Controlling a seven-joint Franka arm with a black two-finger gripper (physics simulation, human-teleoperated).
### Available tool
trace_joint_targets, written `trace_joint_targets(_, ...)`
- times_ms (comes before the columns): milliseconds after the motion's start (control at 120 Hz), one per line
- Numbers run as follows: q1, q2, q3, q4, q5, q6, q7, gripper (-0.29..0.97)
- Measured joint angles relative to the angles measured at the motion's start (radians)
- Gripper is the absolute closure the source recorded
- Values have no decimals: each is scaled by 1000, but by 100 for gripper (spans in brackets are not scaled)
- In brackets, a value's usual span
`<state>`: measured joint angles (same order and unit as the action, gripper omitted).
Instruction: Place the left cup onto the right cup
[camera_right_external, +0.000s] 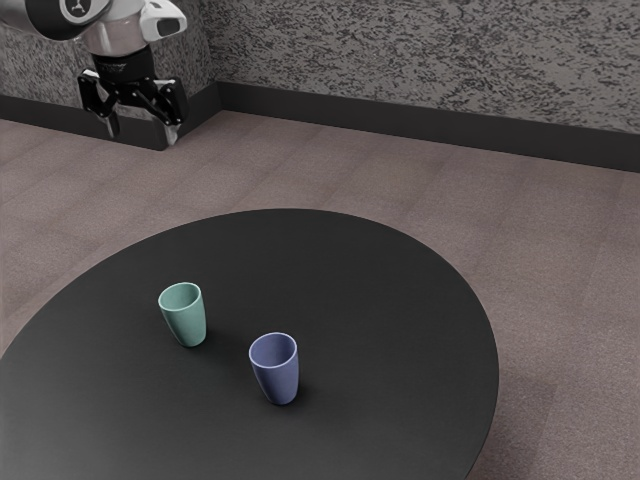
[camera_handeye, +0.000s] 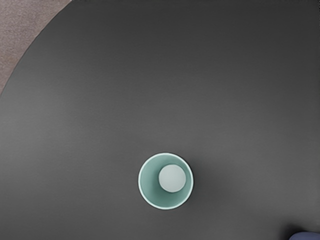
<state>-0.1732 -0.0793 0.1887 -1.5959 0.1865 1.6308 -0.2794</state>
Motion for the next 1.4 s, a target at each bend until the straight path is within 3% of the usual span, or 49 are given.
trace_joint_targets(367,1,-3,0,-22,-3,1,11,0)
trace_joint_targets(700,8,5,-1,-140,-20,10,17,0)
trace_joint_targets(1400,60,88,-2,-379,-85,173,21,0)
